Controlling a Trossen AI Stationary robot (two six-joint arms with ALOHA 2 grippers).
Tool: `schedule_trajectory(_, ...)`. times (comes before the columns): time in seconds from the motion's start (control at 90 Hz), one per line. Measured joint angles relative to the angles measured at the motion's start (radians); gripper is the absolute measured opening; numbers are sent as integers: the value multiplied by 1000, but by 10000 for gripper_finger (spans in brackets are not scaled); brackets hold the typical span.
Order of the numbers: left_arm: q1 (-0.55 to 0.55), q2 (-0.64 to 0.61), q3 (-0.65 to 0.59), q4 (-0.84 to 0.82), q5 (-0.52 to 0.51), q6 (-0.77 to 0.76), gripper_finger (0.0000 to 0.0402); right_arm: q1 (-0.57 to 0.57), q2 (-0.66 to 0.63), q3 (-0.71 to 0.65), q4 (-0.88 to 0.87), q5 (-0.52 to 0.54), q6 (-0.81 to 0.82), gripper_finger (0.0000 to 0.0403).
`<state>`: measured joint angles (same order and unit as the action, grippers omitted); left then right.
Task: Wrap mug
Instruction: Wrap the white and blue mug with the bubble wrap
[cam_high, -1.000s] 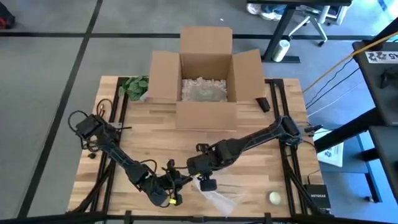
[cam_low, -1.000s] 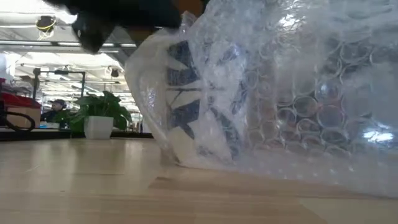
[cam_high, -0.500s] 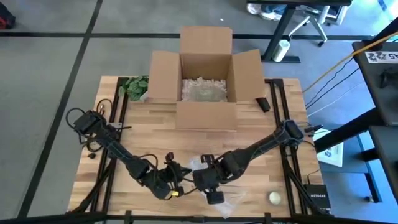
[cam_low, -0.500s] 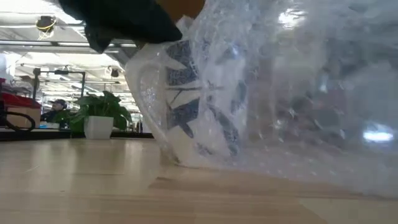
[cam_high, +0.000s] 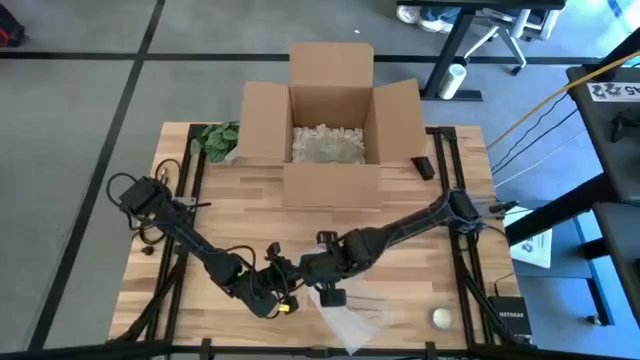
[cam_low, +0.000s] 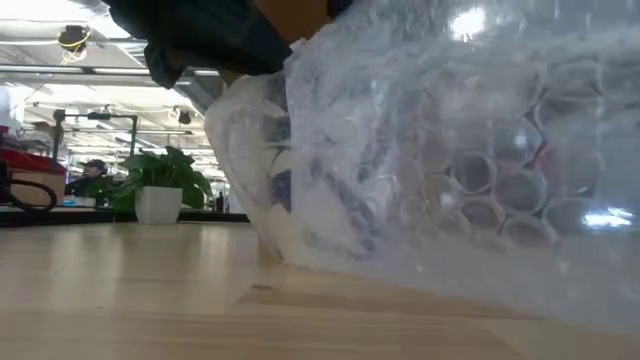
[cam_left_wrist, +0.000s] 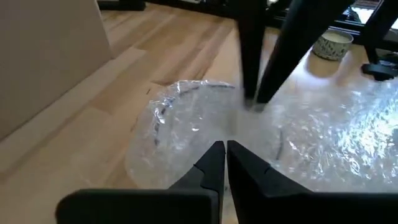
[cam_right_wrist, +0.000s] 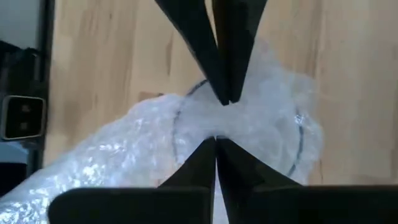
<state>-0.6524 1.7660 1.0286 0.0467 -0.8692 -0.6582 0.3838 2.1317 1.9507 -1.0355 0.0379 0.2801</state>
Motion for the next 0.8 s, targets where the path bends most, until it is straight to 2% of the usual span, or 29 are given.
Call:
schedule_trajectory(0.267, -40, -1, 0, 88, -1, 42, 0, -19, 88, -3, 69, -60, -59, 0)
schedule_trajectory(0.444, -101, -12, 0, 96, -2, 9, 0, -35, 89, -80, 186, -130, -79, 0)
schedule_trajectory(0.567, -130, -14, 0, 101, -4, -16, 0, -47, 89, -120, 193, -159, -50, 0)
schedule_trajectory(0.8, -101, -14, 0, 96, -3, 6, 0, -51, 88, -99, 174, -155, -49, 0)
